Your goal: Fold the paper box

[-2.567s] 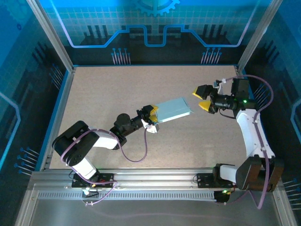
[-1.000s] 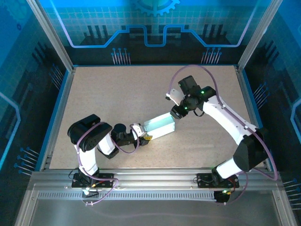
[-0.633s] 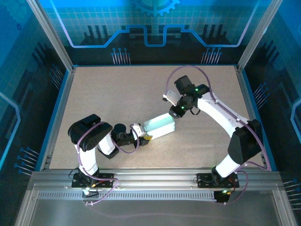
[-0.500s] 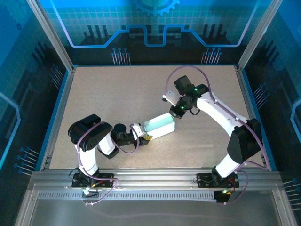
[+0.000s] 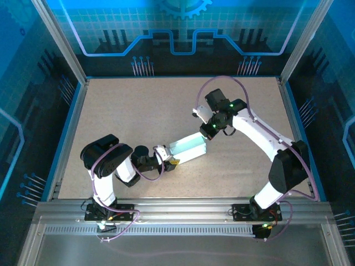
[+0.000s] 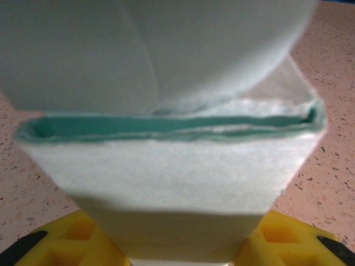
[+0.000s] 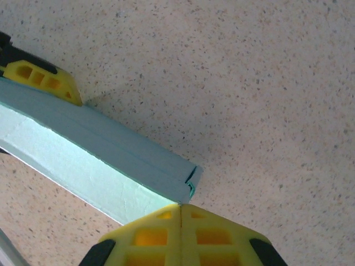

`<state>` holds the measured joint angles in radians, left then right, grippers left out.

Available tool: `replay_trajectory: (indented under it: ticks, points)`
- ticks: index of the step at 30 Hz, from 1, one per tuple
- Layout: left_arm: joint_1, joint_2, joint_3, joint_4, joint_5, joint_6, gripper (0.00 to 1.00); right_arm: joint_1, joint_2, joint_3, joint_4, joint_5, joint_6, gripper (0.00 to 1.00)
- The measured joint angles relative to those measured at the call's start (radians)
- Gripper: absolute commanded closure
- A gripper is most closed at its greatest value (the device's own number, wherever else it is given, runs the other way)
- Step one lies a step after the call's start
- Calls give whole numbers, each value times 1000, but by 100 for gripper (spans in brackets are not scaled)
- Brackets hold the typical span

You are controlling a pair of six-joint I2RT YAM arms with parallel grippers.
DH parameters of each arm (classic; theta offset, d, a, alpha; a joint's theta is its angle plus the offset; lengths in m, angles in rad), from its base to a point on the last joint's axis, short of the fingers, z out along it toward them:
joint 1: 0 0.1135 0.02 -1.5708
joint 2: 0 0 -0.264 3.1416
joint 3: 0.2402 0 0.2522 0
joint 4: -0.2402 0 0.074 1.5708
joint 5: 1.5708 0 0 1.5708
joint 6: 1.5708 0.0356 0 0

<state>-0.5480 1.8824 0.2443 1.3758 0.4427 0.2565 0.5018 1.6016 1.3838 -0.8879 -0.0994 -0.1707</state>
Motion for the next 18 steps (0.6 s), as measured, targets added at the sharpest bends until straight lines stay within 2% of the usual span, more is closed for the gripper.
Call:
replay_trajectory:
  ticks: [9,18]
  points:
    - [-21,0,24,-2,-8,0,77,32,-94,-81,48,97,266,100]
    - [-34,-6,63,-51,-19,1,76,36,-106,-104,55,172,476,100]
